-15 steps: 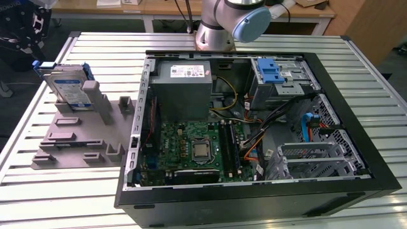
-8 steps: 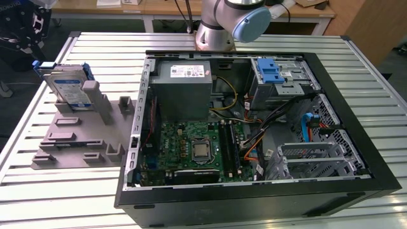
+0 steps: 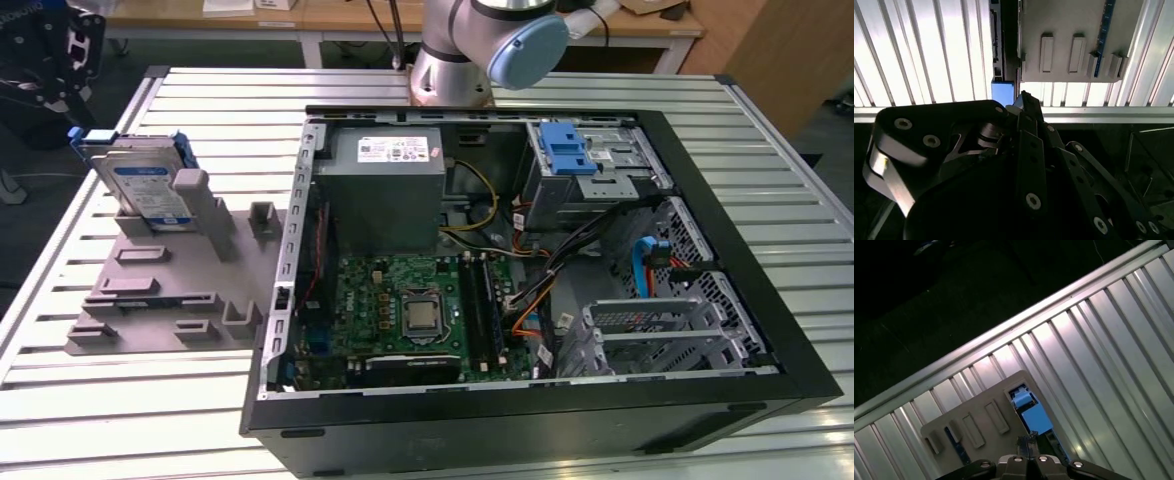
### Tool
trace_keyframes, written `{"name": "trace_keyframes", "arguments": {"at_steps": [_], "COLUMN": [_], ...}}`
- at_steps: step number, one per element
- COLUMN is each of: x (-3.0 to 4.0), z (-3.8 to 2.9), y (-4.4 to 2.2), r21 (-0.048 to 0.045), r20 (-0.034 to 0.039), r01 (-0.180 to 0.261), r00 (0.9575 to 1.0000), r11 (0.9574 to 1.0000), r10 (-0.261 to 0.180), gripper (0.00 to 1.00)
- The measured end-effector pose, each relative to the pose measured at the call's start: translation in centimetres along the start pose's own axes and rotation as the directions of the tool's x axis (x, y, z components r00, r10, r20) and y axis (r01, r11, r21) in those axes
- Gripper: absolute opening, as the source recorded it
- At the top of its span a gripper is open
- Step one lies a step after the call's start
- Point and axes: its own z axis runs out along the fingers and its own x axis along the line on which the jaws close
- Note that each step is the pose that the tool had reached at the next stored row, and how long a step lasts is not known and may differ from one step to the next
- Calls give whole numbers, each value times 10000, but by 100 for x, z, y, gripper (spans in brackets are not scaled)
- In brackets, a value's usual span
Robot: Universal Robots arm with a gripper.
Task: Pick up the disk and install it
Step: 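Pick up the disk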
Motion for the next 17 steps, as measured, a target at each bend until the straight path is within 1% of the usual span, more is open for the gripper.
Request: {"name": "trace_keyframes", "arguments": {"at_steps": [2,4,6,8,10,12,15,17], "x": [0,0,0,0,0,0,0,0], "z": [1,3,5,7,10,13,17,19], "y": [0,0,0,0,0,-1,0,-1], "r21": [-4,-8,-12,-15,-17,-16,-3,4], "r20": [-16,-30,-45,-59,-72,-84,-93,-98], "r01": [375,734,1091,1459,1813,2167,2656,2963], "r00": [9993,9973,9940,9893,9834,9762,9640,9551], "r11": [9993,9973,9940,9893,9834,9762,9641,9551], "r10": [-376,-734,-1091,-1459,-1813,-2167,-2656,-2963], "gripper": [11,11,11,11,11,11,11,11]}}
